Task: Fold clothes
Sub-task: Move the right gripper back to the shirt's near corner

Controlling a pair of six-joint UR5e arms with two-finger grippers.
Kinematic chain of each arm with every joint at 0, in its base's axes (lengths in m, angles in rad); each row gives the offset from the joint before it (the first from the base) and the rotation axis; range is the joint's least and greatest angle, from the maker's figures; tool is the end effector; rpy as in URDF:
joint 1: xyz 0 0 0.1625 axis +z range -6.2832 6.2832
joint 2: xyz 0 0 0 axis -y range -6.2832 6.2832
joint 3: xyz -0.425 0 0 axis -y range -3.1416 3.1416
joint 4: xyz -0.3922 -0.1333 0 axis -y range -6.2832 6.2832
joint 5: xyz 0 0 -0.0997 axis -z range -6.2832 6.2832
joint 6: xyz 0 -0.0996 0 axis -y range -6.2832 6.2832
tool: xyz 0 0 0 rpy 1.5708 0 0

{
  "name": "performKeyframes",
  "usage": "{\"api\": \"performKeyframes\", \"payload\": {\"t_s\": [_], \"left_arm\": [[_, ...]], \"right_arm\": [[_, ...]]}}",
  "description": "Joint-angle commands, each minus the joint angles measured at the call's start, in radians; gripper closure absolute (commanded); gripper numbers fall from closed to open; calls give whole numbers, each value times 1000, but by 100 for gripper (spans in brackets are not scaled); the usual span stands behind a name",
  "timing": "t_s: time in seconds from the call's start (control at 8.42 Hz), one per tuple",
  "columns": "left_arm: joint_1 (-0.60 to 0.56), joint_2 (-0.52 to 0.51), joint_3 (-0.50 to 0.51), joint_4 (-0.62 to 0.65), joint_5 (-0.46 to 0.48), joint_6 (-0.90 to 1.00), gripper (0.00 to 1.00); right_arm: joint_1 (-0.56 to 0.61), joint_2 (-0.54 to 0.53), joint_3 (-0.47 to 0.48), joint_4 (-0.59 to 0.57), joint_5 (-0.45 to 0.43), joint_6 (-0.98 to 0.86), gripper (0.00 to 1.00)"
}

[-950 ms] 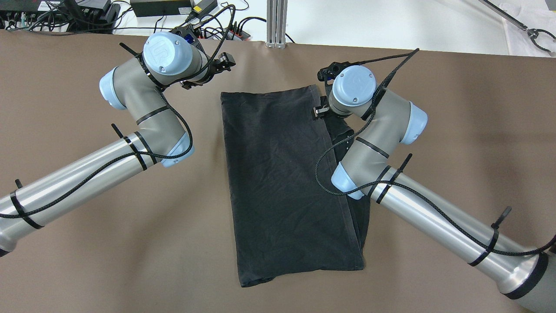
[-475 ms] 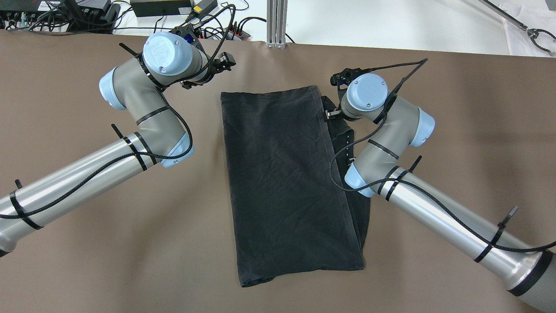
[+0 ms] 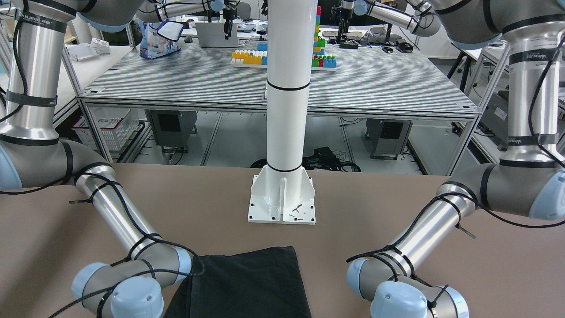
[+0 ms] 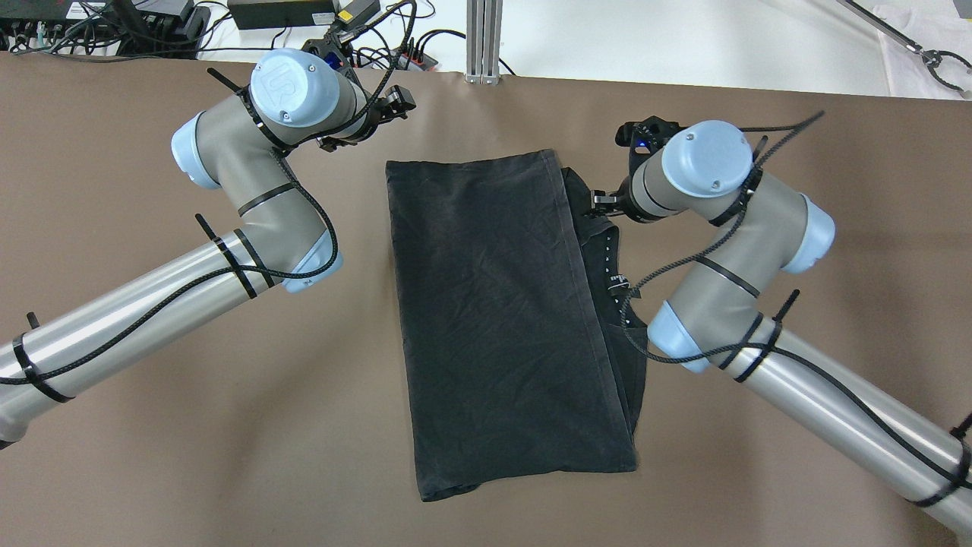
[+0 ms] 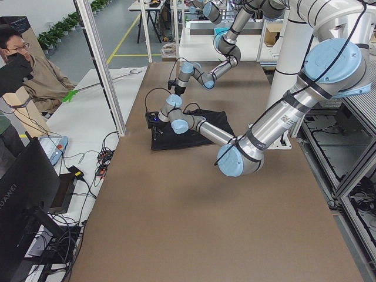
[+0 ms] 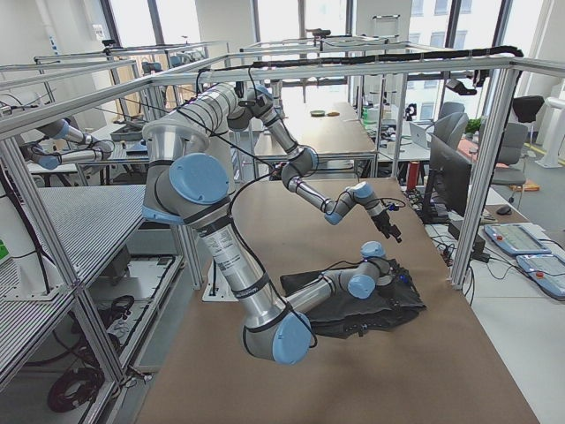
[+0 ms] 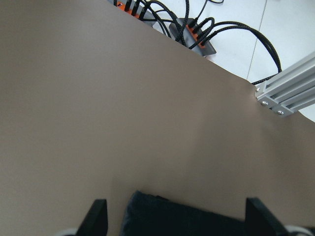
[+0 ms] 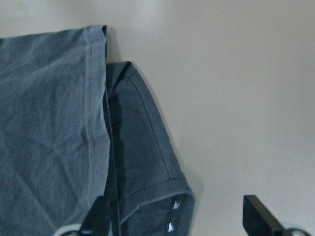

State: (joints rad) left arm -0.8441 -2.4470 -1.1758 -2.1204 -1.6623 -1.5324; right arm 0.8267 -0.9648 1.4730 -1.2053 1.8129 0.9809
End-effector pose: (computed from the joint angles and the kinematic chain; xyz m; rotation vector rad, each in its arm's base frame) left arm 0.4457 -0.6883 0.2185 0.3727 0.9884 -0.6843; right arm -0.4091 -0.6059 0.3066 0.3936 -0.8076 0.1149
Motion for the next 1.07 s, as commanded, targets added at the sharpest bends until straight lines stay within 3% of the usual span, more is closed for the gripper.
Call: {"api": "performKeyframes", "payload": {"t_s": [0.0,0.12,0.36,0.59,0.83,0.95], "left_arm": [[2,6,-27,19,3,0,0],[2,17,-28,17,2,1,0],[2,34,-51,19,2,1,0],[2,34,-51,19,4,0,0],[2,34,-51,19,6,0,0],[2,34,-51,19,6,0,0]], "right_arm": [[-96,-197,303,-22,29,517,6],[-189,-266,366,-19,-13,656,6],[-381,-401,543,-26,-221,784,5],[-444,-433,550,-31,-250,1004,8],[-504,-434,529,-53,-277,1100,24],[-506,-436,518,-53,-274,1107,27]]}}
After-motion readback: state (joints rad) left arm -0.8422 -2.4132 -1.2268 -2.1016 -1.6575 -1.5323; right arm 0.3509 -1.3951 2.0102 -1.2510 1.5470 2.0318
